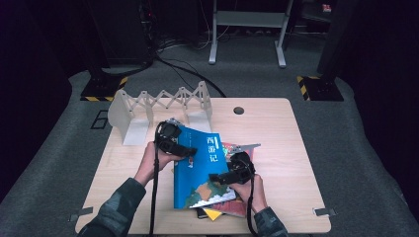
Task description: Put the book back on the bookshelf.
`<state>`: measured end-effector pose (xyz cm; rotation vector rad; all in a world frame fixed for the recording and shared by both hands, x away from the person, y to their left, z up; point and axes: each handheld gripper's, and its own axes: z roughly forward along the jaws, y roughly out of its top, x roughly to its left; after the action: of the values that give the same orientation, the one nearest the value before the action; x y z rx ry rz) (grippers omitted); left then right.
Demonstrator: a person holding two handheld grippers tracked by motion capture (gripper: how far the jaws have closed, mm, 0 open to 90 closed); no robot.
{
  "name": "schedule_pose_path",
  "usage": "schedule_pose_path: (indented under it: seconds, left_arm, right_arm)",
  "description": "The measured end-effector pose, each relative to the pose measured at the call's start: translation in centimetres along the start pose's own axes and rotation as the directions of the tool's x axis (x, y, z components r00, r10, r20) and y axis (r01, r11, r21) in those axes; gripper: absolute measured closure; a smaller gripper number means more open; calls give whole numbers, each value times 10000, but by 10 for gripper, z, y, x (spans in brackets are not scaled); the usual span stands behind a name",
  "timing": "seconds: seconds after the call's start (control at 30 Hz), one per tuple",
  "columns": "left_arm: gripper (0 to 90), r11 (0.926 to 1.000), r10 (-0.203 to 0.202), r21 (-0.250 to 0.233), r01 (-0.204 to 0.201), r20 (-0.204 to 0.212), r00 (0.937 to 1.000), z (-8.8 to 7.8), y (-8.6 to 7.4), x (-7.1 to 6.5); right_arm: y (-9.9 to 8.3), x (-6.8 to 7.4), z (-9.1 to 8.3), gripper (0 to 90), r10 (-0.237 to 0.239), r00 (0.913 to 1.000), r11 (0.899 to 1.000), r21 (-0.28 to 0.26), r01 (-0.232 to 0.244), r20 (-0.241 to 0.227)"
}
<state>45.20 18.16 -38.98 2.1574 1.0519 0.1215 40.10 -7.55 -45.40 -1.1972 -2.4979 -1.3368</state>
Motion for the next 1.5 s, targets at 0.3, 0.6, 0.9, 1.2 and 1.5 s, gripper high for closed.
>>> schedule_pose_path:
  seconds: [0.3, 0.6, 0.9, 1.2, 1.5]
  left_arm:
    - [196, 9960, 517, 779, -437, -1028, 9934, 11, 3, 0]
    - [320, 9998, -19, 219, 30, -493, 9988, 8, -6, 9]
    - [386, 9991, -318, -281, 307, -407, 9987, 3, -7, 9]
    - [481, 9939, -589, -940, 573, -141, 9982, -11, -5, 2]
    - [572, 9824, -548, -1750, 660, 681, 9962, -40, 8, -19]
  right_arm:
    - [-4, 2, 1, 170, 16, 10000, 9995, -329, -13, 97]
    - [-31, -18, -58, 65, 26, 9711, 9896, -1400, 318, 2386]
    - [-102, -97, -87, 0, 911, 8524, 9921, -1209, -329, 5149]
    - [-116, -113, -79, 25, 761, 8257, 9935, -1124, -155, 5589]
    - [-118, -115, -83, 79, 1045, 8377, 9879, -1531, -253, 5360]
